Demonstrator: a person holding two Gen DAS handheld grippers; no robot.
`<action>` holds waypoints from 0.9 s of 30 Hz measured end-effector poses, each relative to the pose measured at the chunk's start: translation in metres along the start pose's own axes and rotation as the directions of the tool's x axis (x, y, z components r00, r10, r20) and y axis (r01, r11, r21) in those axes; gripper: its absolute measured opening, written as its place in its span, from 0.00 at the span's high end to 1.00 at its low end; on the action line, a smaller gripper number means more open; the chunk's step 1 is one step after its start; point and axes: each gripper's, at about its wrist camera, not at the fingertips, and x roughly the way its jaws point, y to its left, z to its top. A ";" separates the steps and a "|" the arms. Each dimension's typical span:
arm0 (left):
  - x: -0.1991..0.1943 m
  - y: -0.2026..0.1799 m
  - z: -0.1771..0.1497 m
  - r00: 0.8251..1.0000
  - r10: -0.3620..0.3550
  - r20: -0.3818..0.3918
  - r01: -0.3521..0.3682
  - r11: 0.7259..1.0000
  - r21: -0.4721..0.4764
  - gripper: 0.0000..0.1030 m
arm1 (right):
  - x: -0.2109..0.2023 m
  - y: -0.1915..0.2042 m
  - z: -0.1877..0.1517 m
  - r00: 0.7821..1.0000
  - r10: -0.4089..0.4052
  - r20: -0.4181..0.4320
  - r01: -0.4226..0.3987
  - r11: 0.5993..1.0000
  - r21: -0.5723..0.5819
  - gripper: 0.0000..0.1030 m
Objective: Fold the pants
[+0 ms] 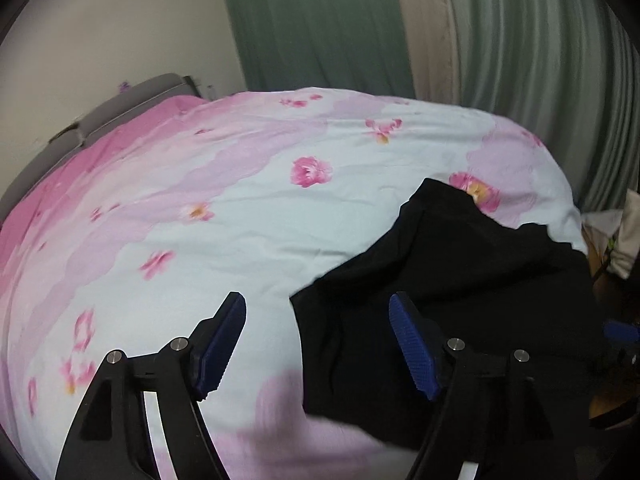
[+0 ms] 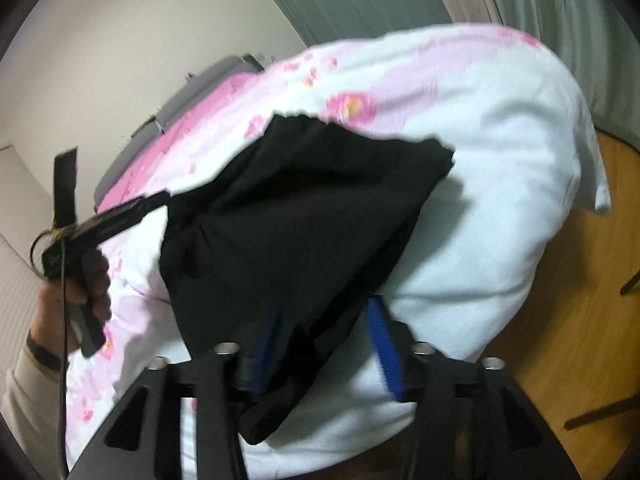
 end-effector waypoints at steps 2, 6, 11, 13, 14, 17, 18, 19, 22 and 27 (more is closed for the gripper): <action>-0.013 -0.005 -0.013 0.999 0.046 -0.012 -0.047 0.998 -0.052 0.28 | -0.014 -0.006 0.004 0.999 0.023 0.046 -0.023 1.000 0.014 0.34; -0.033 -0.016 -0.047 0.997 0.073 -0.023 -0.076 0.969 -0.233 0.27 | -0.022 -0.021 0.011 0.995 0.069 0.071 -0.074 0.995 0.065 0.26; -0.038 -0.035 -0.085 0.998 0.051 -0.033 -0.061 0.879 -0.474 0.24 | -0.003 -0.052 0.023 0.989 0.142 0.042 -0.147 0.965 0.216 0.26; -0.037 -0.040 -0.097 0.997 0.049 -0.053 -0.070 0.825 -0.561 0.24 | 0.006 -0.062 0.025 0.986 0.165 0.035 -0.168 0.943 0.287 0.26; -0.038 -0.043 -0.103 0.997 0.055 -0.056 -0.078 0.793 -0.604 0.24 | 0.012 -0.066 0.027 0.983 0.180 0.030 -0.180 0.930 0.320 0.26; -0.039 -0.058 -0.114 0.994 0.083 -0.069 -0.108 0.729 -0.675 0.20 | 0.025 -0.070 0.035 0.981 0.195 0.018 -0.188 0.912 0.364 0.26; -0.037 -0.065 -0.115 0.993 0.091 -0.074 -0.117 0.720 -0.684 0.20 | 0.028 -0.071 0.039 0.979 0.203 0.013 -0.193 0.908 0.373 0.26; -0.035 -0.070 -0.115 0.992 0.095 -0.081 -0.124 0.718 -0.685 0.20 | 0.033 -0.071 0.043 0.977 0.212 0.001 -0.197 0.905 0.378 0.26; -0.022 -0.083 -0.113 0.993 0.072 -0.097 -0.119 0.711 -0.693 0.20 | 0.048 -0.073 0.053 0.973 0.226 -0.042 -0.194 0.905 0.378 0.26; 0.003 -0.084 -0.113 0.991 0.020 -0.133 -0.114 0.653 -0.748 0.20 | 0.072 -0.084 0.057 0.950 0.305 -0.065 -0.247 0.862 0.444 0.26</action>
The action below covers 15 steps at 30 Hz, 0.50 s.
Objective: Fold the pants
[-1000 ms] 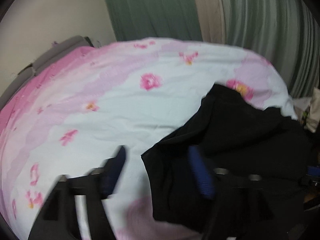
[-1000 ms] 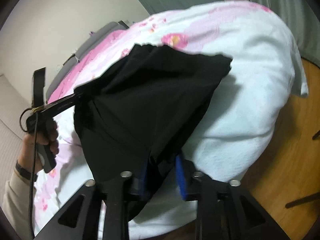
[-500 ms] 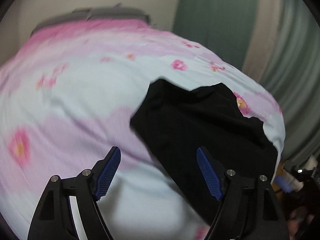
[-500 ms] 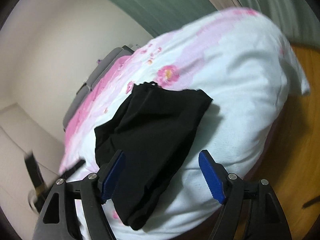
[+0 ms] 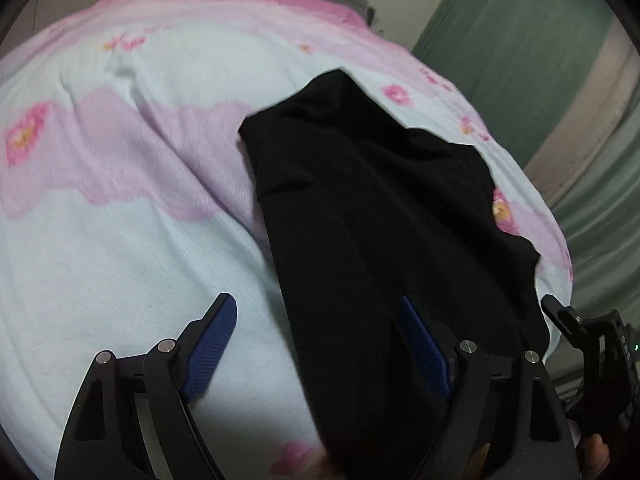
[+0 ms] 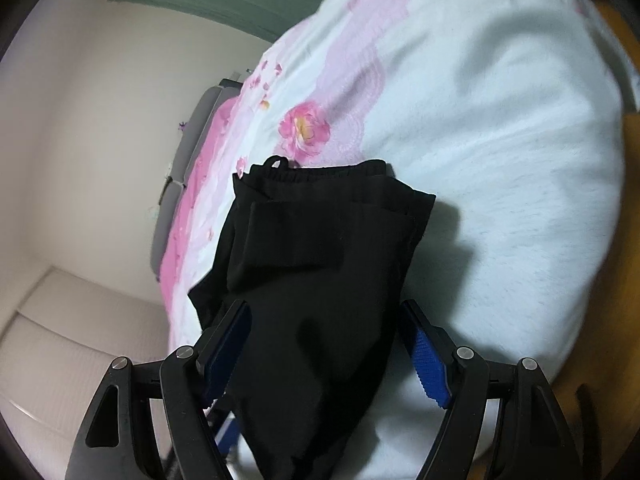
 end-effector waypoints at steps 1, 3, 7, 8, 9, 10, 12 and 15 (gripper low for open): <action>0.002 0.001 0.001 1.000 -0.013 -0.003 0.012 1.000 -0.020 0.20 | 0.002 -0.001 0.002 1.000 0.008 -0.002 -0.008 1.000 0.004 0.26; 0.007 0.001 0.004 0.997 -0.073 0.001 0.073 0.995 -0.074 0.20 | 0.007 -0.003 0.007 1.000 0.023 -0.010 -0.023 1.000 0.006 0.26; 0.017 -0.007 0.008 0.991 -0.132 -0.006 0.131 0.985 -0.108 0.20 | 0.018 -0.005 0.019 0.996 0.087 -0.032 -0.086 0.996 0.010 0.26; 0.020 -0.009 0.007 0.993 -0.115 -0.011 0.114 0.988 -0.105 0.21 | 0.021 -0.005 0.023 0.994 0.099 -0.036 -0.099 0.995 0.013 0.26; 0.023 -0.010 0.006 0.995 -0.099 -0.014 0.097 0.990 -0.100 0.22 | 0.025 -0.007 0.025 0.994 0.104 -0.043 -0.104 0.994 0.018 0.26; 0.024 -0.010 0.004 0.996 -0.091 -0.012 0.089 0.991 -0.095 0.22 | 0.029 -0.010 0.028 0.993 0.106 -0.048 -0.105 0.994 0.026 0.26; 0.023 -0.010 -0.001 0.998 -0.064 -0.009 0.064 0.995 -0.076 0.26 | 0.034 -0.016 0.031 0.991 0.121 -0.048 -0.120 0.992 0.038 0.26; 0.017 -0.006 -0.007 0.997 -0.075 0.023 0.077 0.991 -0.108 0.27 | 0.039 -0.011 0.032 0.989 0.135 -0.055 -0.135 0.991 0.015 0.26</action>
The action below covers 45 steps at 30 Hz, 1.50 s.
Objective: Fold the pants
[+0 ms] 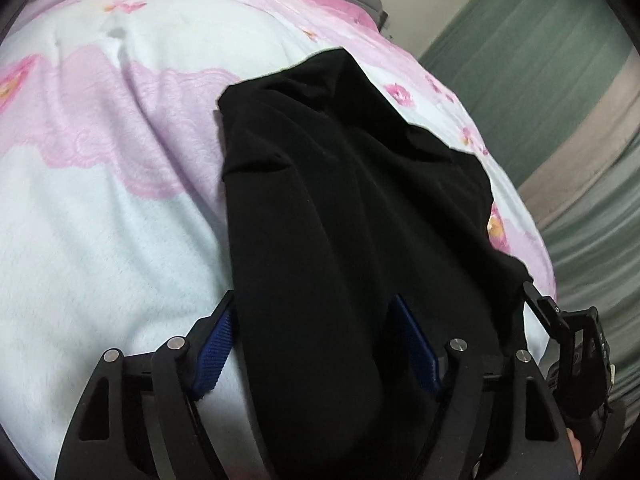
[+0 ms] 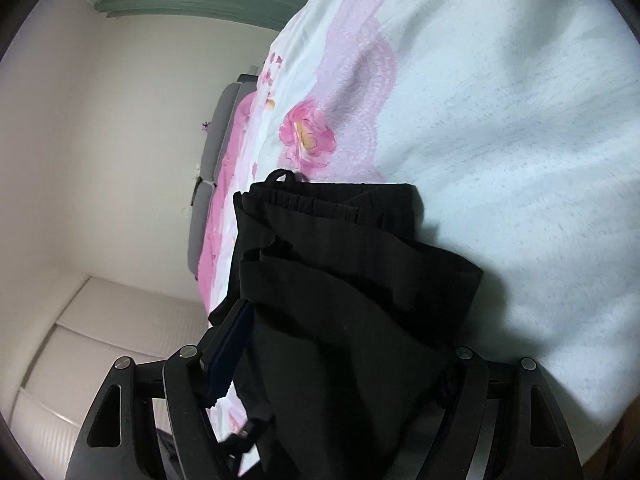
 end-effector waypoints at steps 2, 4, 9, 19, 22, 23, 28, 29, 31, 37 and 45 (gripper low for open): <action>-0.003 0.000 -0.004 1.000 -0.015 0.015 0.015 1.000 -0.021 0.28 | 0.004 0.010 0.000 1.000 0.001 -0.006 -0.001 0.999 -0.047 0.26; -0.001 -0.005 -0.008 0.999 -0.036 0.011 0.036 0.999 -0.020 0.28 | 0.007 0.014 0.000 1.000 0.004 -0.009 -0.005 0.997 -0.072 0.26; -0.005 0.000 -0.013 0.999 -0.037 0.017 0.038 0.998 -0.058 0.48 | 0.001 0.012 0.003 0.999 0.038 -0.014 -0.039 0.998 -0.048 0.30; -0.008 -0.002 -0.009 0.999 -0.046 0.022 0.047 0.998 -0.048 0.91 | 0.002 0.015 0.001 0.995 -0.099 -0.031 0.096 0.990 -0.099 0.83; -0.022 -0.005 -0.006 0.998 -0.032 0.045 0.033 0.999 -0.023 0.92 | -0.010 0.038 -0.005 0.994 -0.109 0.004 0.108 0.980 -0.168 0.85; -0.027 -0.008 -0.004 0.998 -0.030 0.056 0.031 0.999 -0.013 0.92 | -0.015 0.046 -0.007 0.995 -0.096 0.015 0.097 0.978 -0.186 0.86; -0.054 -0.014 0.011 0.995 -0.044 0.094 0.040 0.999 0.034 0.92 | -0.030 0.073 -0.012 0.998 -0.030 0.052 0.041 0.973 -0.227 0.86; -0.060 -0.014 0.017 0.994 -0.048 0.099 0.044 0.998 0.042 0.92 | -0.031 0.077 -0.011 0.998 -0.021 0.054 0.033 0.973 -0.228 0.86; -0.070 -0.015 0.028 0.993 -0.059 0.103 0.054 0.997 0.050 0.92 | -0.034 0.084 -0.012 0.998 -0.006 0.058 0.019 0.974 -0.224 0.87; -0.108 -0.003 0.073 0.989 -0.105 0.102 0.103 0.994 0.026 0.92 | -0.037 0.125 -0.028 0.997 0.049 0.052 -0.034 0.966 -0.255 0.87; -0.198 0.050 0.123 0.976 -0.128 0.176 0.127 0.992 0.016 0.92 | -0.030 0.224 -0.075 0.991 0.133 -0.020 -0.132 0.942 -0.308 0.87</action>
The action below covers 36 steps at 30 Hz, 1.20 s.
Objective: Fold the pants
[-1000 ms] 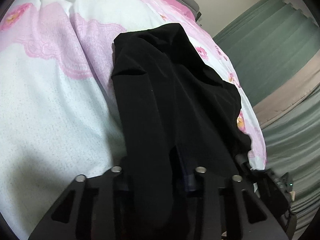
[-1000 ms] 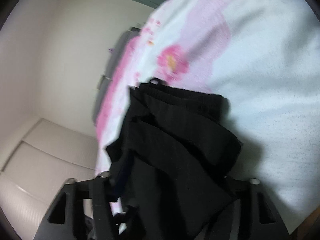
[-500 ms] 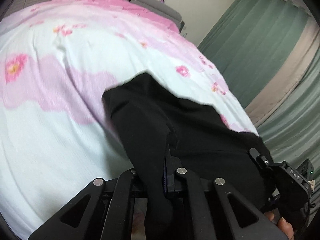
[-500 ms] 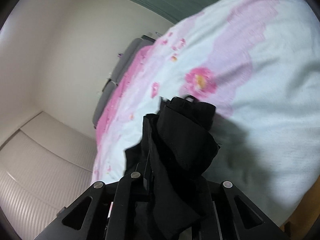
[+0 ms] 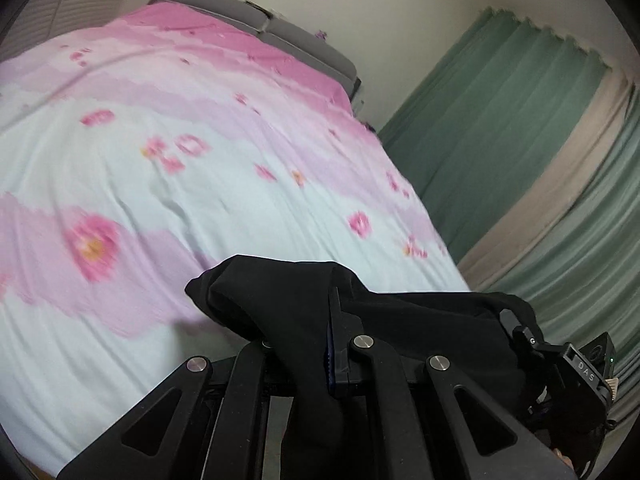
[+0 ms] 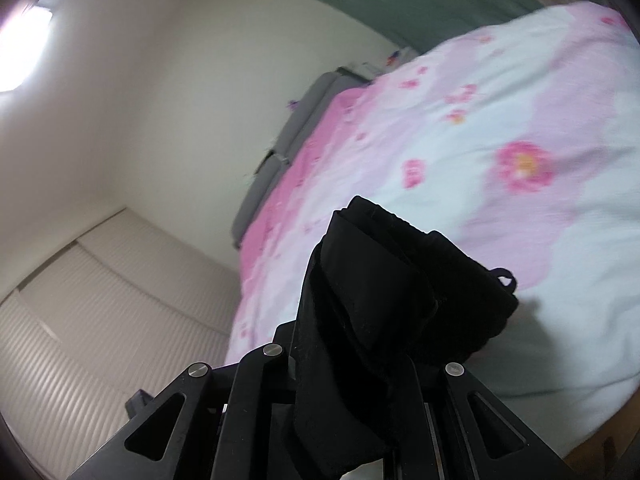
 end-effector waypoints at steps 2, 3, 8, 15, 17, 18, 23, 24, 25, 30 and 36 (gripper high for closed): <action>-0.029 0.024 0.023 1.000 0.007 0.027 -0.006 1.000 -0.023 0.92 | 0.012 0.034 -0.010 0.999 0.025 -0.025 -0.025 0.999 -0.021 0.87; -0.042 0.034 0.032 0.999 0.015 0.042 -0.014 1.000 -0.028 0.92 | 0.021 0.048 -0.015 0.999 0.037 -0.038 -0.038 0.999 -0.030 0.87; -0.118 0.113 0.082 0.989 0.093 0.119 -0.085 0.994 -0.069 0.92 | 0.087 0.137 -0.064 0.984 0.106 -0.146 -0.118 0.990 -0.075 0.87; -0.209 0.259 0.165 0.958 0.238 0.161 -0.222 0.969 -0.108 0.92 | 0.203 0.244 -0.164 0.932 0.166 -0.322 -0.204 0.975 -0.087 0.87; -0.225 0.300 0.190 0.948 0.274 0.163 -0.256 0.959 -0.119 0.92 | 0.247 0.277 -0.199 0.912 0.179 -0.370 -0.227 0.970 -0.089 0.87; -0.231 0.321 0.204 0.944 0.289 0.161 -0.272 0.955 -0.122 0.92 | 0.263 0.288 -0.211 0.905 0.182 -0.385 -0.233 0.968 -0.090 0.87; -0.248 0.425 0.294 0.924 0.358 0.134 -0.348 0.933 -0.088 0.92 | 0.370 0.353 -0.280 0.864 0.188 -0.466 -0.241 0.969 -0.055 0.87; -0.253 0.437 0.309 0.922 0.360 0.140 -0.352 0.933 -0.077 0.92 | 0.387 0.368 -0.289 0.863 0.190 -0.469 -0.243 0.968 -0.055 0.87; -0.260 0.453 0.329 0.919 0.362 0.158 -0.355 0.932 -0.069 0.92 | 0.403 0.385 -0.296 0.863 0.205 -0.463 -0.258 0.965 -0.054 0.87; -0.255 0.500 0.360 0.907 0.387 0.168 -0.392 0.920 -0.006 0.92 | 0.456 0.441 -0.332 0.865 0.298 -0.403 -0.371 0.921 -0.117 0.87; -0.194 0.614 0.274 0.892 0.448 -0.057 -0.451 0.891 -0.057 0.92 | 0.523 0.363 -0.422 0.835 0.163 -0.526 -0.217 0.975 -0.043 0.87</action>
